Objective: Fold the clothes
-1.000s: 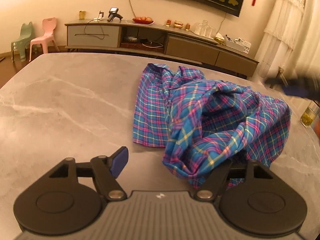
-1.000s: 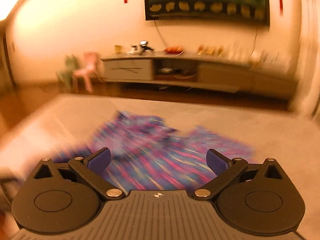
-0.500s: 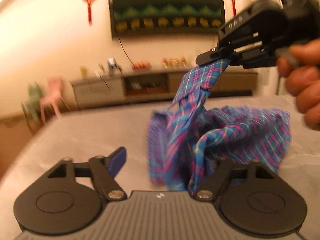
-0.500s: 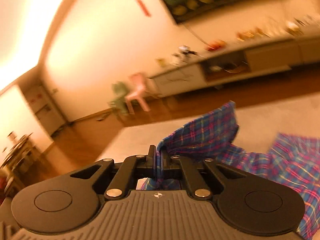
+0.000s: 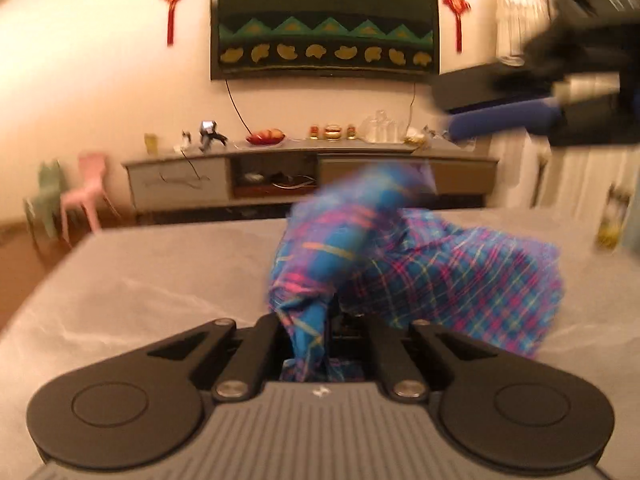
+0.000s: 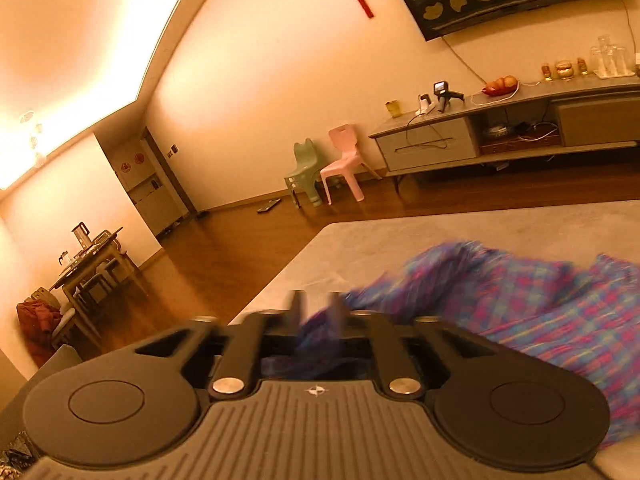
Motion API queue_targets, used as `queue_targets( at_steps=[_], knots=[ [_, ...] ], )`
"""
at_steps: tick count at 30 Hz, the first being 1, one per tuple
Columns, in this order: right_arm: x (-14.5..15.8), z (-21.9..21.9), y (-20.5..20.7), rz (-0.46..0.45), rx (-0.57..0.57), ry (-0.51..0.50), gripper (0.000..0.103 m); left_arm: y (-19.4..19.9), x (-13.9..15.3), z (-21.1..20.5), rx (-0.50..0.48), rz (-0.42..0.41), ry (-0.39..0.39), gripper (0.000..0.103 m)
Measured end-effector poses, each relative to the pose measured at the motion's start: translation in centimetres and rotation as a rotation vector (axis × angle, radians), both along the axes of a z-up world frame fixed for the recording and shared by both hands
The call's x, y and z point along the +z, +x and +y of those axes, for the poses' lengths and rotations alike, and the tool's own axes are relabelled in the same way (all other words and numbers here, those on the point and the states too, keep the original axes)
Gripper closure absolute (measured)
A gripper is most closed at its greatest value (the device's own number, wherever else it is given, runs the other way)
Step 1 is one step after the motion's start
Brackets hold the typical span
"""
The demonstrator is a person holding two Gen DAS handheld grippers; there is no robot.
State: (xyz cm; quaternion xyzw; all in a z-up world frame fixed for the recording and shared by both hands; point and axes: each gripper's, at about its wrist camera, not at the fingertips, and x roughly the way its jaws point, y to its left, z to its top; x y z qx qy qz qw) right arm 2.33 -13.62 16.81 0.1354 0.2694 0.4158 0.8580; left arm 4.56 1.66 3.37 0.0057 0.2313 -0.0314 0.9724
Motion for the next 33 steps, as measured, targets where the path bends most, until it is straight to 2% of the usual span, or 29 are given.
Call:
queue_targets(
  at_steps=[1,2,3,5,7,8,11,14,15,16,17,18,19,21,25,28,31,33],
  knots=[
    [0.3,-0.8,0.1,-0.031,-0.011,-0.017,0.03,0.0,0.2,0.5,0.0,0.005,-0.026,0.102],
    [0.6,-1.5,0.2,-0.062,-0.022,-0.034,0.023,0.0,0.5,0.8,-0.003,0.008,-0.042,0.102],
    [1.1,-1.8,0.1,-0.126,-0.042,-0.097,0.022,0.0,0.6,1.1,-0.006,0.008,-0.052,0.102],
    [1.1,-0.9,0.2,-0.276,-0.062,-0.32,0.022,-0.1,0.3,1.9,-0.002,0.008,-0.06,0.102],
    [-0.2,1.1,0.6,-0.447,-0.053,-0.599,0.021,0.0,0.0,2.6,-0.001,0.006,-0.064,0.102],
    [-1.2,1.8,1.2,-0.488,-0.04,-0.714,0.021,-0.2,0.1,2.6,-0.006,-0.002,-0.054,0.101],
    [-1.7,2.0,5.1,-0.272,-0.029,-0.63,0.021,-1.2,-0.1,1.9,-0.024,-0.036,0.01,0.101],
    [-1.8,-0.6,10.4,0.143,0.022,-0.172,0.022,-1.8,-0.4,0.7,-0.052,-0.061,0.068,0.101],
    [-2.4,-0.5,11.6,0.222,0.037,-0.105,0.021,-1.9,-0.5,0.5,-0.063,-0.071,0.09,0.101],
    [-3.0,0.4,12.7,0.262,0.051,-0.11,0.021,-1.8,-0.6,0.2,-0.071,-0.081,0.112,0.101],
    [-4.0,1.6,13.5,0.292,0.071,-0.157,0.021,-1.8,-0.7,-0.1,-0.079,-0.089,0.133,0.101],
    [-5.2,2.8,13.9,0.324,0.093,-0.212,0.034,-1.6,-0.8,-0.3,-0.084,-0.093,0.145,0.101],
    [-5.7,3.3,13.7,0.324,0.107,-0.226,0.074,-1.5,-0.8,-0.3,-0.081,-0.096,0.147,0.101],
    [-6.4,4.1,13.2,0.318,0.134,-0.247,0.094,-1.2,-0.8,-0.2,-0.076,-0.102,0.15,0.101],
    [-0.2,-1.1,9.1,0.178,0.085,0.063,0.097,-2.2,0.2,-0.8,-0.105,-0.169,0.168,0.101],
    [6.2,-6.2,4.8,0.048,0.012,0.252,0.097,-3.2,3.0,-1.9,-0.159,-0.235,0.169,0.101],
    [12.3,-10.1,0.4,-0.108,-0.038,0.329,0.097,-4.5,9.5,-2.5,-0.221,-0.358,0.145,0.101],
    [16.7,-12.2,-2.9,-0.233,-0.054,0.378,0.097,-5.4,14.4,-3.0,-0.249,-0.452,0.163,0.101]
  ],
)
